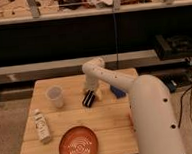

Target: Place the eraser in the ceramic cup

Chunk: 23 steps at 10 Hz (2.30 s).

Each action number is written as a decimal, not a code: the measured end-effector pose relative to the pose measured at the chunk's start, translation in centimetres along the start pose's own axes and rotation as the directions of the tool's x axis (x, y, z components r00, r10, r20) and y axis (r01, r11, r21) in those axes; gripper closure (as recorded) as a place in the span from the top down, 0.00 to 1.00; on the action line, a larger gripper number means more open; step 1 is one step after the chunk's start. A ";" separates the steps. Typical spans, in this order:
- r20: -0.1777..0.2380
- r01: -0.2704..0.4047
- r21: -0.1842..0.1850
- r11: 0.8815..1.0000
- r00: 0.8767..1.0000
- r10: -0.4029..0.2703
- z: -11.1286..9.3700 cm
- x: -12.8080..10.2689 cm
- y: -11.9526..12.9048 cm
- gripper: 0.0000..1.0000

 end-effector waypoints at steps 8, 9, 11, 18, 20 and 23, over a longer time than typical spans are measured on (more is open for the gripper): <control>0.021 -0.005 0.064 0.998 1.000 0.003 -2.3 0.1 0.5 0.00; 0.018 -0.006 0.086 0.996 1.000 0.004 -3.6 0.2 0.7 0.00; -0.005 0.015 0.117 0.993 1.000 -0.014 -7.8 -0.4 0.3 0.00; -0.135 0.132 0.314 0.940 0.986 -0.094 -24.6 -5.2 -2.8 0.00; -0.165 0.165 0.373 0.913 0.980 -0.110 -26.2 -7.6 -5.3 0.00; -0.193 0.214 0.452 0.866 0.971 -0.139 -25.8 -10.3 -10.1 0.00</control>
